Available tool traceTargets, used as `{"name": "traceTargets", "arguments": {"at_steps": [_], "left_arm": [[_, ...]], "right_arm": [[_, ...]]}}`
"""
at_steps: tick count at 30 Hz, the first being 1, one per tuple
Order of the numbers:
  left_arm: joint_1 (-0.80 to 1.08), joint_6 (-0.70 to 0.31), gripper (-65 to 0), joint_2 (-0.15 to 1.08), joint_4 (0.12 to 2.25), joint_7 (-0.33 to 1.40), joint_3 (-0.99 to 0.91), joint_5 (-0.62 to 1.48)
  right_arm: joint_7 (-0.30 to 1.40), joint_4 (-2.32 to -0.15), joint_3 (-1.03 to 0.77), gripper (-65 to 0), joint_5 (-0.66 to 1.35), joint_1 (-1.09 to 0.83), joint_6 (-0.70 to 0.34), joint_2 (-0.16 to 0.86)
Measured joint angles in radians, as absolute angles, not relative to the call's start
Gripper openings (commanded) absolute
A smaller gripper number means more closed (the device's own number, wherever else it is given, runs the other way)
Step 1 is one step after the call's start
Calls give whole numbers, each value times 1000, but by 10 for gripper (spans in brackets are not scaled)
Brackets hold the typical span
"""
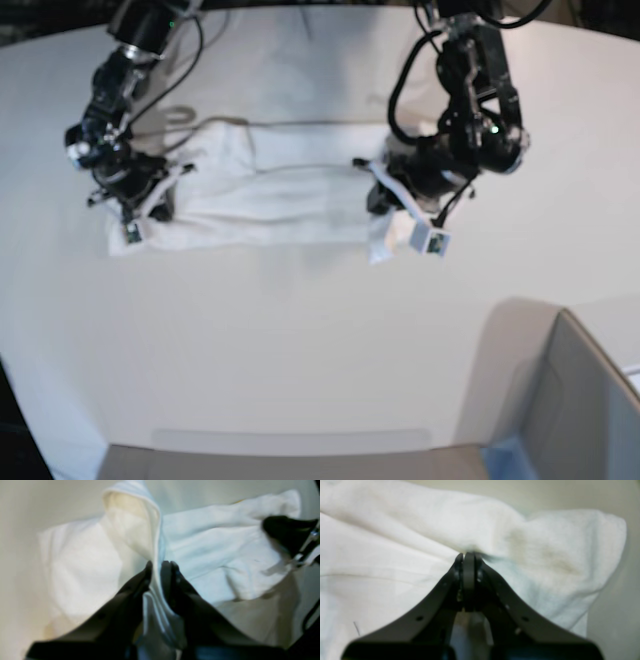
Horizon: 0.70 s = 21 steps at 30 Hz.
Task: Layout the t-shirt on the table in an organized manner, then fold the t-shirt properly
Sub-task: 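Fold the strip's end with the left gripper toward the right gripper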
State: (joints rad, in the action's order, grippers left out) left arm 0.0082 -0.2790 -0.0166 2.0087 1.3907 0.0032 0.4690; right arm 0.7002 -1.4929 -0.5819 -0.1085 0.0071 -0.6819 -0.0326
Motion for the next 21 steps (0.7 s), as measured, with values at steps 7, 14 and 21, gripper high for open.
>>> {"name": "traceTargets", "arguments": {"at_steps": [7,14,21], "left_arm": [[3,-175,-650,-71,2005,1385,80,457],[7,-167,-650,-102,1964,1355,117,458],[53,-156,-650,-103,1900,1239,117,458]], "right_arm": [[679,-1498,-525,-650,-91,-20,-676,-37],[678,-1498,-524,-650,-89,-22,-676,-36],[678,-1499,-523,-650,-88,-23,-677,-36]]}}
